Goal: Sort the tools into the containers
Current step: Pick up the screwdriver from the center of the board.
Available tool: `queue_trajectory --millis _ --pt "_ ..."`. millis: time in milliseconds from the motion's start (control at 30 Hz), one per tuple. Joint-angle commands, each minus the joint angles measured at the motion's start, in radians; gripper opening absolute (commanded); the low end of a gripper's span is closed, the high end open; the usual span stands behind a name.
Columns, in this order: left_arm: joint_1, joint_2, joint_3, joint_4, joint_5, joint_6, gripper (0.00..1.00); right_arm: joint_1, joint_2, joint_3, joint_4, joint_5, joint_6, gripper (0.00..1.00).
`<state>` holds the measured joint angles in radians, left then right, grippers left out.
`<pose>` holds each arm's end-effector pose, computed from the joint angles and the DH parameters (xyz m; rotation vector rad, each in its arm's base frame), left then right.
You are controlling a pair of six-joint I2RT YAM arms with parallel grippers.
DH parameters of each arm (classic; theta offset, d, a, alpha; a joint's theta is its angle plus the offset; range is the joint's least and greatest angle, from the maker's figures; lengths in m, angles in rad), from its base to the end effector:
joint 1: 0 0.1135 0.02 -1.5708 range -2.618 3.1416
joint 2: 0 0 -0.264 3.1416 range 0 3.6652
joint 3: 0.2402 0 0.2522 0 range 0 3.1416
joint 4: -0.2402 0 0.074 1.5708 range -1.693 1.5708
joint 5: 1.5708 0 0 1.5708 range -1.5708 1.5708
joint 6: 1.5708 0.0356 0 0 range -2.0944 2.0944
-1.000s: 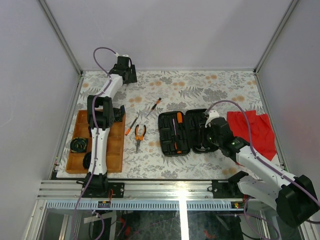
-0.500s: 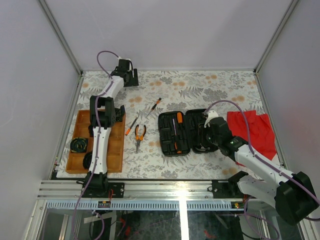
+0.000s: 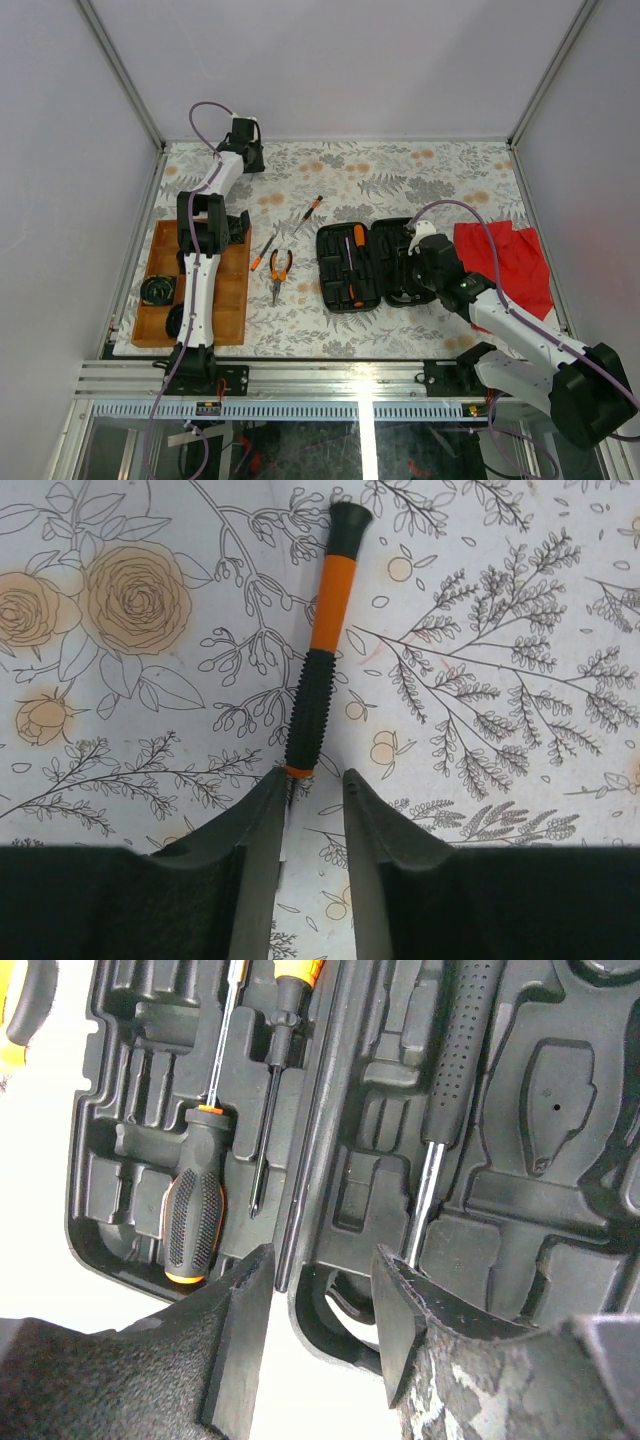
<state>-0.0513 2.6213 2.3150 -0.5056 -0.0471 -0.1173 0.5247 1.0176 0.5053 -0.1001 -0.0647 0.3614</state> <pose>0.5754 -0.0279 0.1486 -0.1009 2.3795 -0.0241 0.1839 0.1091 0.2074 -0.2202 2.2289 0.5643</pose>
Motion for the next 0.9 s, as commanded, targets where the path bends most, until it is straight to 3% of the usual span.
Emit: queue_trajectory --millis 0,333,567,867 --pt "0.005 0.021 0.005 0.004 0.049 0.019 0.23 0.006 -0.016 0.021 0.008 0.011 -0.020 0.51" --pt "0.001 -0.074 -0.097 0.024 0.088 -0.042 0.00 0.006 -0.050 0.025 -0.017 0.008 -0.007 0.51" --pt "-0.032 -0.321 -0.412 0.109 0.133 -0.160 0.00 0.006 -0.093 0.031 -0.040 -0.004 0.015 0.51" --pt "-0.202 -0.603 -0.753 0.141 0.039 -0.225 0.00 0.006 -0.143 0.040 -0.062 -0.048 0.056 0.51"
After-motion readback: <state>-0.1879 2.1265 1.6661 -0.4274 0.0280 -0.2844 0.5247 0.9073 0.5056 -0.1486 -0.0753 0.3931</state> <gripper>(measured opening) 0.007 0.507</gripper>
